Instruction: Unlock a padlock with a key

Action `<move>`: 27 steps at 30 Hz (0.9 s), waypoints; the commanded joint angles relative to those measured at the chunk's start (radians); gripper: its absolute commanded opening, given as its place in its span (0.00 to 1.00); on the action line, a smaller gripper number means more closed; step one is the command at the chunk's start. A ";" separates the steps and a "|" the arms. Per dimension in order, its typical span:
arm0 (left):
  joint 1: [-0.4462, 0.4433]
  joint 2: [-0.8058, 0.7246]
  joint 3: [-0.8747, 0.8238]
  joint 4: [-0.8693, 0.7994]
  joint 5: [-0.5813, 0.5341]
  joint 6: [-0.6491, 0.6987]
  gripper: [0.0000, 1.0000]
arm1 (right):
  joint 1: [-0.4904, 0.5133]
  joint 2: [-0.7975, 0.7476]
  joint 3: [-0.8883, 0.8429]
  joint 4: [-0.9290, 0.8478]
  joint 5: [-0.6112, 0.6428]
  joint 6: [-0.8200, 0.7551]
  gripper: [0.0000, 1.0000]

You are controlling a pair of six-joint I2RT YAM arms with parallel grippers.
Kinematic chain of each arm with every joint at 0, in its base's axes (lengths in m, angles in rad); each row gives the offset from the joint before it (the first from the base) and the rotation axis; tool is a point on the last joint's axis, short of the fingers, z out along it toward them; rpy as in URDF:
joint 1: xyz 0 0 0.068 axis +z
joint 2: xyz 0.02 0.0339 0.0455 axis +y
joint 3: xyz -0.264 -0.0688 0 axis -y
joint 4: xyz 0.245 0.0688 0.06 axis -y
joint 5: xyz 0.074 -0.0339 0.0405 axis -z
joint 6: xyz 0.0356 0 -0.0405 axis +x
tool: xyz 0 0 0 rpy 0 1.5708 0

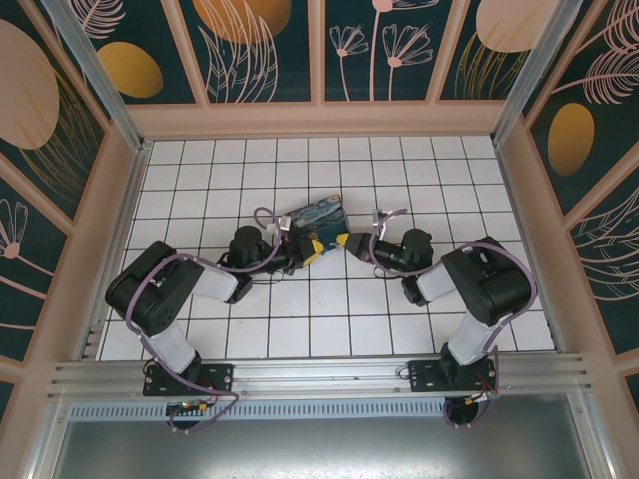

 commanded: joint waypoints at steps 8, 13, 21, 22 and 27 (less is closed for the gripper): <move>-0.008 -0.023 0.003 0.046 -0.014 -0.033 0.00 | 0.114 -0.108 -0.107 0.001 0.297 0.107 0.00; -0.009 -0.029 -0.009 0.073 -0.040 -0.068 0.00 | 0.201 -0.106 -0.114 -0.015 0.493 0.247 0.00; -0.009 -0.036 -0.034 0.112 -0.088 -0.113 0.00 | 0.313 -0.146 -0.124 -0.044 0.756 0.350 0.00; -0.009 -0.035 -0.034 0.116 -0.091 -0.116 0.00 | 0.322 -0.152 -0.124 -0.051 0.779 0.355 0.00; -0.008 -0.031 -0.034 0.131 -0.094 -0.128 0.00 | 0.330 -0.151 -0.116 -0.058 0.792 0.356 0.00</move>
